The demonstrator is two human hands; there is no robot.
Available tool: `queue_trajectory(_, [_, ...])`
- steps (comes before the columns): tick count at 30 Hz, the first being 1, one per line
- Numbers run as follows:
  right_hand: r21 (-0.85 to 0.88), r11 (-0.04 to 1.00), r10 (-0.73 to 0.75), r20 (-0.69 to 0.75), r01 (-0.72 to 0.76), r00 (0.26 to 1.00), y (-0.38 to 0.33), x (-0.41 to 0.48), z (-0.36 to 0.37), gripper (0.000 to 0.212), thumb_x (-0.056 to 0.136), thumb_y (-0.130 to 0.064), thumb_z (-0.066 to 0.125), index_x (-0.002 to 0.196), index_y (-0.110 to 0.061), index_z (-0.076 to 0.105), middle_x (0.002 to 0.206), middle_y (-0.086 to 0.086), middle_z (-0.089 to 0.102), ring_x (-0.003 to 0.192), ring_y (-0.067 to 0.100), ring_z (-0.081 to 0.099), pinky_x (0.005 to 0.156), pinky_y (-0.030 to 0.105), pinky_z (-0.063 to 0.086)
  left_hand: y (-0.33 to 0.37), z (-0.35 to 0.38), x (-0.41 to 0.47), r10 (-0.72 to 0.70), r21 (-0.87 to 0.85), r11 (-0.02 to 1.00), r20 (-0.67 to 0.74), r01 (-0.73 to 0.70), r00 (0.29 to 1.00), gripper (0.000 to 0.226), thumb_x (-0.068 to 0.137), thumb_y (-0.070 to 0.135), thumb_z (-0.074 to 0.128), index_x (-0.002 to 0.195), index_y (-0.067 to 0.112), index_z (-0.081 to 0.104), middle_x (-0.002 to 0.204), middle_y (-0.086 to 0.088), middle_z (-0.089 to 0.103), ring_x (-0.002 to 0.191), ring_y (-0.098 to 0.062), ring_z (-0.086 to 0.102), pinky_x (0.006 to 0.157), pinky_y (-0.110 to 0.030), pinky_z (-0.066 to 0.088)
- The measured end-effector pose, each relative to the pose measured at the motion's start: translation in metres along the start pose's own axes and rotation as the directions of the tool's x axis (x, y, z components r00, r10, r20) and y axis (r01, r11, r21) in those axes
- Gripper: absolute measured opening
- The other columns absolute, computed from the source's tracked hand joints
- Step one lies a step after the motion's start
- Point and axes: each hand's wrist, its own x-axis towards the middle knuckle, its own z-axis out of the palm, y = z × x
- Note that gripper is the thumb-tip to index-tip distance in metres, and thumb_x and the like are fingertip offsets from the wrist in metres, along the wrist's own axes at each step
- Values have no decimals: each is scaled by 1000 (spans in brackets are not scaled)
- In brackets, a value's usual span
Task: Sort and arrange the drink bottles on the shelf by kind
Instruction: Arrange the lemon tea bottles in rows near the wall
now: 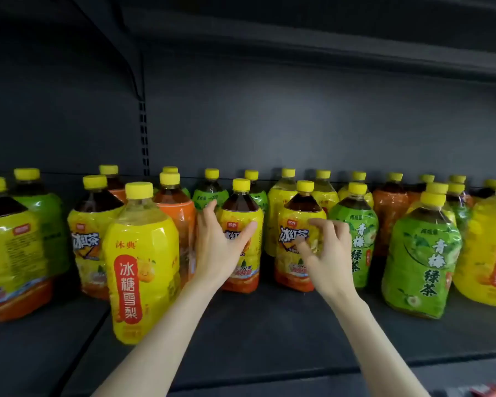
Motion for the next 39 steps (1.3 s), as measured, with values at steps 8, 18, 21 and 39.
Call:
queue_trajectory(8, [-176, 984, 11, -18, -14, 1000, 13, 22, 20, 92, 85, -44, 65, 149, -1, 15, 151, 17, 32, 136, 35, 28, 110, 41, 25, -15, 14, 4, -151, -42, 988, -39, 150, 988, 91, 60, 55, 78, 135, 21, 39, 129, 3, 52, 114, -11, 48, 87, -25, 36])
queue_trajectory(18, [-105, 994, 12, 21, -9, 1000, 12, 21, 15, 94, 75, -56, 67, 142, 1, 33, 135, 22, 43, 122, 36, 36, 102, 41, 32, -6, 17, -9, -195, -91, 977, 11, 195, 981, 75, 64, 48, 77, 124, 21, 41, 97, 17, 57, 92, -5, 57, 70, -13, 41])
queue_trajectory(21, [-29, 999, -25, 32, 26, 999, 12, 8, 3, 93, 75, -56, 68, 143, -4, 33, 135, 17, 43, 123, 31, 36, 102, 38, 32, -1, 15, -25, -179, -112, 978, -42, 174, 983, 73, 68, 43, 76, 127, 22, 39, 95, 23, 55, 85, 9, 54, 70, -14, 43])
queue_trajectory(39, [577, 706, 265, 323, -411, 908, 10, -59, -17, 86, 60, -65, 70, 134, -33, 41, 110, -14, 67, 102, 8, 66, 92, 42, 54, 23, -6, -97, -265, -401, 877, 53, 263, 963, 64, 60, 50, 67, 118, 30, 49, 106, 13, 64, 96, -6, 63, 77, -26, 53])
